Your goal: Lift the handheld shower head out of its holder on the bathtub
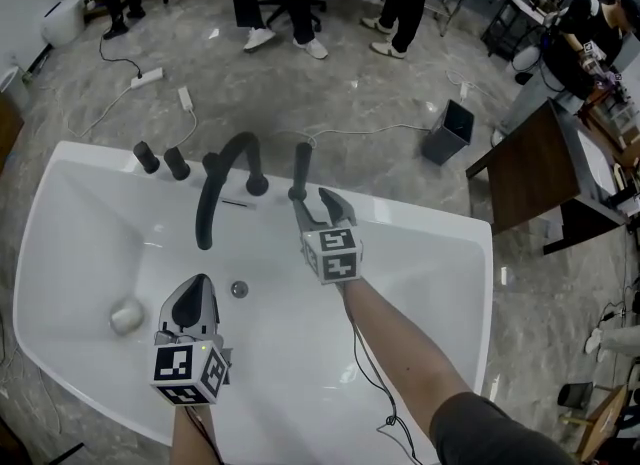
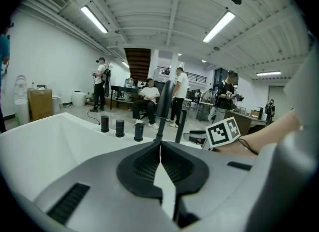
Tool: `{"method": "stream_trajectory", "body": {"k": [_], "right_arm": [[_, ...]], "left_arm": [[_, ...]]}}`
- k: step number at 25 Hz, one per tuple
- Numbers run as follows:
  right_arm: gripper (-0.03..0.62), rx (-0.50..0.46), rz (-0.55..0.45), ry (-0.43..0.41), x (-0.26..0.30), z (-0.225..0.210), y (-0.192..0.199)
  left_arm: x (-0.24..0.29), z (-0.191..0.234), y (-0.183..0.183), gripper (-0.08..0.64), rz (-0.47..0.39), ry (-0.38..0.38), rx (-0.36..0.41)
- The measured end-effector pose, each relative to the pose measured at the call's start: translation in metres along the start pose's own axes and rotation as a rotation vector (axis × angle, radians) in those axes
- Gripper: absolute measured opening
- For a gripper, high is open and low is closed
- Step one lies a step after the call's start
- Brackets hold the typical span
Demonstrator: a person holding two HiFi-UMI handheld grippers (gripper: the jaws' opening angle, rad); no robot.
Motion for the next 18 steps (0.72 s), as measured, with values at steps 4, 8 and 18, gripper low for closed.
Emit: {"method": "stream_trajectory", "body": {"k": [4, 8, 18], "right_arm": [[0.212, -0.049, 0.003, 0.006, 0.016, 0.001, 0.001], [0.212, -0.035, -0.015, 0.026, 0.032, -0.002, -0.001], [0.208, -0.007, -0.056, 0.031, 0.059, -0.004, -0.014]], "left_arm": [[0.006, 0.004, 0.002, 0.015, -0.009, -0.006, -0.002], [0.008, 0.006, 0.003, 0.015, -0.016, -0.01, -0.012], [0.007, 0.01, 0.007, 0.015, -0.025, -0.008, -0.03]]}}
Point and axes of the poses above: the fingertips, and each gripper's own axes: x forward along the fingers, z to its left, y out of its underside, the point moved 9 cm from there along -x, backward along the fingers, and after that the axes turned 5 degrees about -x, right-handed, at the moved point
